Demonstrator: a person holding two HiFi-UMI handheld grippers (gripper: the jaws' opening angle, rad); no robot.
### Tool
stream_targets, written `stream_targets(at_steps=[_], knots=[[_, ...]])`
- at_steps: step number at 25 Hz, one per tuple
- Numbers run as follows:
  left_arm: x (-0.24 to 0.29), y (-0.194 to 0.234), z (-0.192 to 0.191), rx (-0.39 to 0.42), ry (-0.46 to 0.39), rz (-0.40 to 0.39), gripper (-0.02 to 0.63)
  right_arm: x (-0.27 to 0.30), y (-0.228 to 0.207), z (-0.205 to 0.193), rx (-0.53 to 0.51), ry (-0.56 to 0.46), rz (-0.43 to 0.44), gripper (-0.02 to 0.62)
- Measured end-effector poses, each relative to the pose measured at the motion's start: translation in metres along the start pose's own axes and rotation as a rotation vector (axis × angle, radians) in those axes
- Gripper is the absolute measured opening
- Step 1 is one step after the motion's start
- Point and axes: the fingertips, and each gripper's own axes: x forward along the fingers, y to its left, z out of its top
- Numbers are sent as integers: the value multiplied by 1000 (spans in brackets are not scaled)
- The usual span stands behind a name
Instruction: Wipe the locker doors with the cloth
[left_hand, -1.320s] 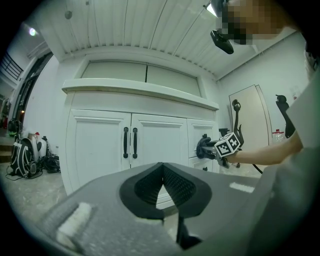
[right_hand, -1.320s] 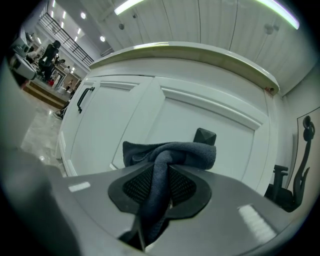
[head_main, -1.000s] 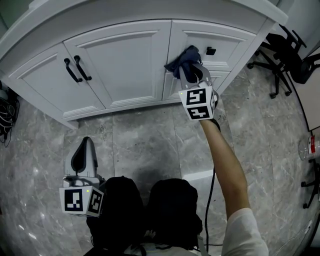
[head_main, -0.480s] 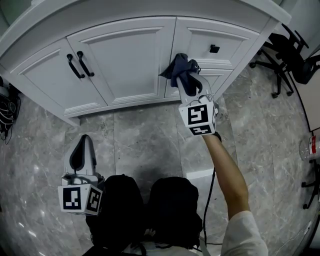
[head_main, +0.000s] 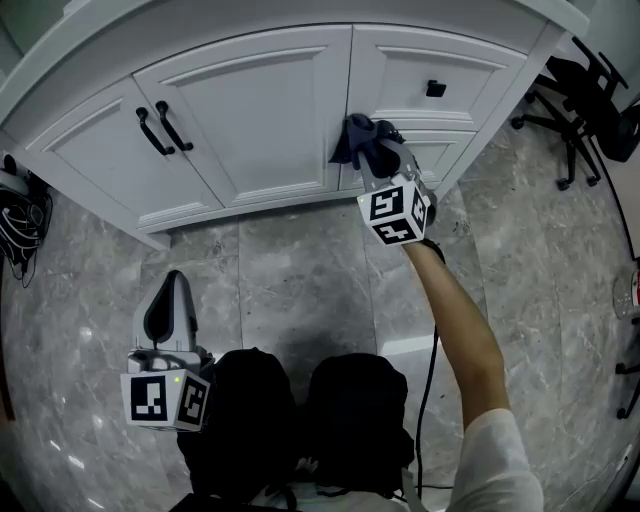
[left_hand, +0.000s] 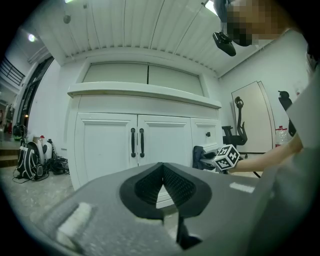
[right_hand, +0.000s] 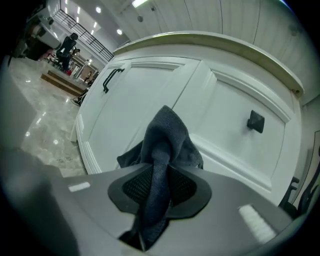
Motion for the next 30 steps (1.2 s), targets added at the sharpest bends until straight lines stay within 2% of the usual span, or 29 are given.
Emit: stream_targets(at_steps=[4,19,24,30], knots=[[0,-1,1,10,4,3,2,-2,-15,-9,2,17,-21,81],[9,-22,0,34,21,-25,2,-33,-117,-81,-1,143,-149,81],[13,-31,-2,13,21,-46,2,-42,-144,-102,67,167,-188,81],[19,-45,-7,22,34,-69,2,-46,-157,-118,183,145,-211,81]])
